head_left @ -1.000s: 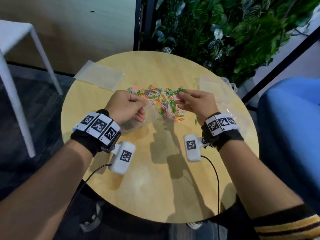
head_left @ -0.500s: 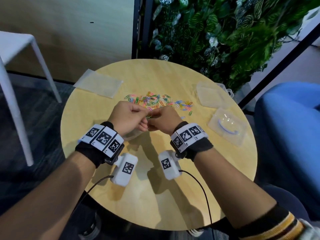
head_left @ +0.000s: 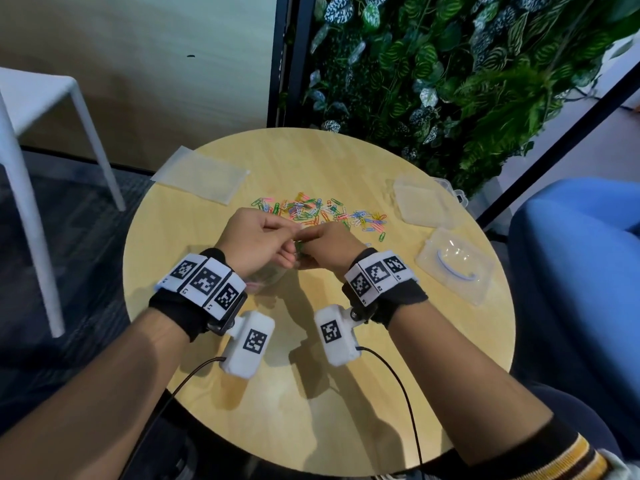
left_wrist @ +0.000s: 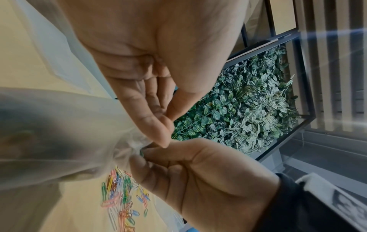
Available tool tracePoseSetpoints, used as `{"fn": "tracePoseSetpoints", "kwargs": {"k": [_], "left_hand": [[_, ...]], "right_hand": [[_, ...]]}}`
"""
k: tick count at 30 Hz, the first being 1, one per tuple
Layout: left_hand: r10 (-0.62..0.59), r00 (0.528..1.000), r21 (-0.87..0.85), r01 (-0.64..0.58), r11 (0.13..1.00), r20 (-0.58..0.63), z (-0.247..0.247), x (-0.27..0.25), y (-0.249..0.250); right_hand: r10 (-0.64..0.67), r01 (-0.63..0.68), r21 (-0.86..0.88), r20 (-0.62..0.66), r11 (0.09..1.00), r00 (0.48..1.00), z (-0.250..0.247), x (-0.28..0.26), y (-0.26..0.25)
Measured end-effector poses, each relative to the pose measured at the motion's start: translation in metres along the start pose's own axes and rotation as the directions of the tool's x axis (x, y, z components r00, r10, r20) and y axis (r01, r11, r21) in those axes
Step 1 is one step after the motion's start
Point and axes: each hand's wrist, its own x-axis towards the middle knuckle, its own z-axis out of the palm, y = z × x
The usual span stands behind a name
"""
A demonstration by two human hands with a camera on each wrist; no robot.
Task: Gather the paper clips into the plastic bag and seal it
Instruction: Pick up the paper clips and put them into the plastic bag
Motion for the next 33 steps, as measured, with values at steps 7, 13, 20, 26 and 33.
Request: {"fn": "tracePoseSetpoints", "kwargs": {"k": [7, 13, 20, 26, 33], "left_hand": [[-0.012, 1.000, 0.042, 0.012, 0.999, 0.005, 0.001, -0.002, -0.001], [0.118, 0.985, 0.331, -0.071, 0.941, -0.123, -0.012, 0.000, -0.007], [0.139, 0.975, 0.319, -0.079, 0.945, -0.172, -0.020, 0.007, -0.011], [0.096, 0.987, 0.189, -0.070, 0.979, -0.130, -0.020, 0.007, -0.011], [0.125, 0.986, 0.155, -0.107, 0.982, -0.110, -0.020, 0.008, -0.004]], "right_hand": [[-0.205, 0.141, -0.477, -0.085, 0.867, 0.975, 0.002, -0.009, 0.000], [-0.258, 0.214, -0.183, -0.269, 0.960, 0.928, -0.043, -0.010, 0.020], [0.199, -0.377, -0.581, -0.348, 0.721, 0.916, -0.054, 0.033, 0.085], [-0.042, -0.192, -0.722, -0.293, 0.665, 0.955, -0.012, 0.060, 0.075], [-0.106, -0.184, -0.863, -0.263, 0.471, 0.959, -0.023, 0.044, 0.060]]}}
